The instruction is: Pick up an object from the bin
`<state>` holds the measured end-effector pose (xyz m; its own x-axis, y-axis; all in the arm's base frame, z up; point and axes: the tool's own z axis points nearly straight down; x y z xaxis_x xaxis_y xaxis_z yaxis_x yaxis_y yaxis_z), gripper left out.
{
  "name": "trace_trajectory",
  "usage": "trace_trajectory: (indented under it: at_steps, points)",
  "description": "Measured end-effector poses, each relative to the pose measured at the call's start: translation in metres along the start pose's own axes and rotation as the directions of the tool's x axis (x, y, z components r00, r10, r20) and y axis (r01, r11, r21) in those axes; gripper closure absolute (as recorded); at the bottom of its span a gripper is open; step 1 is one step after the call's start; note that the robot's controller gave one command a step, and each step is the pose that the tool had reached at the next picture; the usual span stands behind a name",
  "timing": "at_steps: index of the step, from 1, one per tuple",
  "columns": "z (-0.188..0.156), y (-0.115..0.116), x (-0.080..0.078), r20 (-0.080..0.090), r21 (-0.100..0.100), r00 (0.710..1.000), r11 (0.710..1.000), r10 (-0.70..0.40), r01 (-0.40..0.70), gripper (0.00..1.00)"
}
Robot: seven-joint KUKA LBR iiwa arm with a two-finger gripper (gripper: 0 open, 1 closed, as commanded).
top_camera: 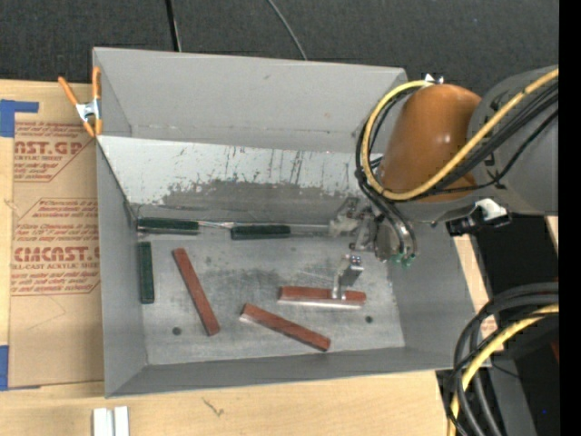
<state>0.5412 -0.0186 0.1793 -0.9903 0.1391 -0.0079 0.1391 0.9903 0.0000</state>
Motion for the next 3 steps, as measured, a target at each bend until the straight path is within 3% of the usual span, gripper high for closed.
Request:
trace_trajectory:
  at_steps: [1, 2, 3]
  points:
    - [0.104, 0.002, 0.0, 0.001, -0.002, 0.997, 0.997, 0.08, -0.08, 1.0]
    - [0.104, 0.002, 0.0, 0.001, -0.002, 0.997, 0.997, 0.08, -0.08, 1.0]
    - [-0.093, 0.017, 0.001, -0.009, 0.0, 0.999, 0.999, -0.032, 0.032, 1.0]
